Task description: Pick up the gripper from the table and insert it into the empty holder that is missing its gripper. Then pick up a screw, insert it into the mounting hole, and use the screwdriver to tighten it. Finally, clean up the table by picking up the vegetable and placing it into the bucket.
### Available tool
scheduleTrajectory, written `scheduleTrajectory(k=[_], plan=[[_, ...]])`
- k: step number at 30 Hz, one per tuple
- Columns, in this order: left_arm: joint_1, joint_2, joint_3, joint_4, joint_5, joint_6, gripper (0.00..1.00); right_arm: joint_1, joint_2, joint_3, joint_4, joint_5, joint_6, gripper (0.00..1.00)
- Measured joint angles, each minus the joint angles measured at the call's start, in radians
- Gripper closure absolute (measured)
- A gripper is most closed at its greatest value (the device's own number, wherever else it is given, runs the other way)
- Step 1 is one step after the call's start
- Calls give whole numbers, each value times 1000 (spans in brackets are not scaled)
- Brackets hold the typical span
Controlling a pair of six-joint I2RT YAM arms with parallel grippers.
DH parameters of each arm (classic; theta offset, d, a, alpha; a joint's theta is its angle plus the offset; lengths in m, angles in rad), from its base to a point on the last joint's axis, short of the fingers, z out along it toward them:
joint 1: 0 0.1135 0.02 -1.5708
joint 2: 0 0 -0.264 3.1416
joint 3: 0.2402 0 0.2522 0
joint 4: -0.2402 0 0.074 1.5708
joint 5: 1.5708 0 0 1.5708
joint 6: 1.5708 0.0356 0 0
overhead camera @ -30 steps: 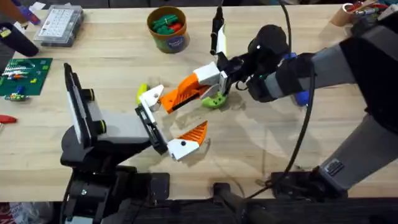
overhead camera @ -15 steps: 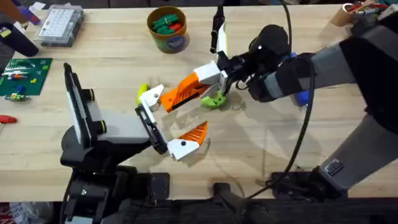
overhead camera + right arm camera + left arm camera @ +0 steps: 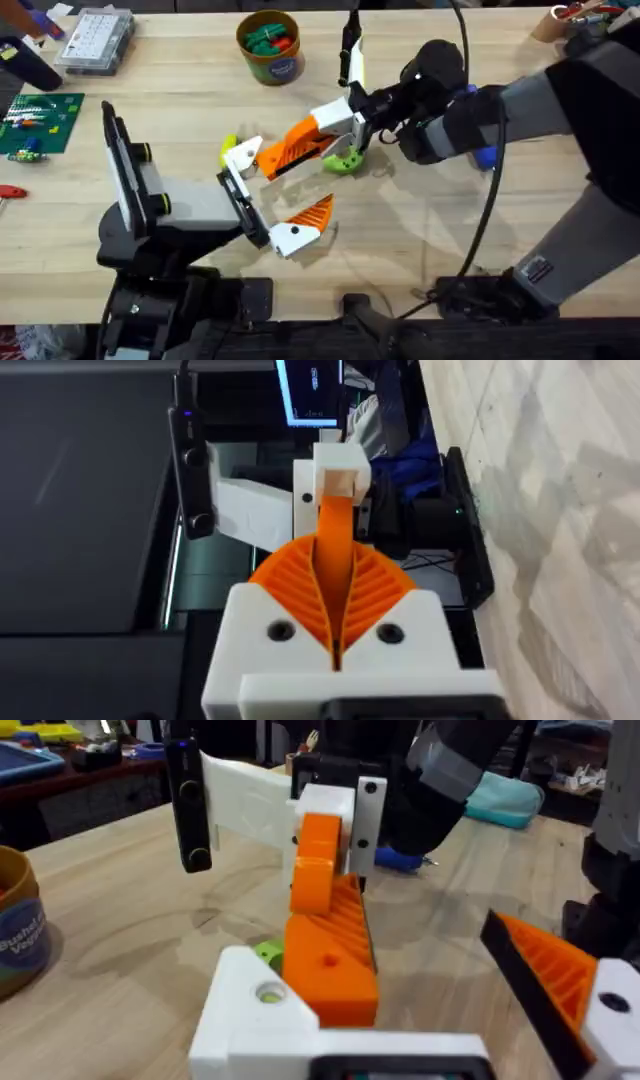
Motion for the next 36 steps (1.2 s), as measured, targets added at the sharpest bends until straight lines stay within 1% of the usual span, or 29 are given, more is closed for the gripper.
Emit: scheduleTrajectory(k=[11, 17, 29, 36], plan=[[0, 0, 0, 1, -14, 0, 13, 6, 0, 0, -19, 17, -28, 983], [0, 0, 0, 1, -13, -1, 14, 13, 0, 0, -52, 46, -37, 983], [0, 0, 0, 1, -18, 0, 15, 25, 0, 0, -60, 85, -46, 983], [0, 0, 0, 0, -17, -27, 14, 54, 0, 13, -171, 124, -100, 982]])
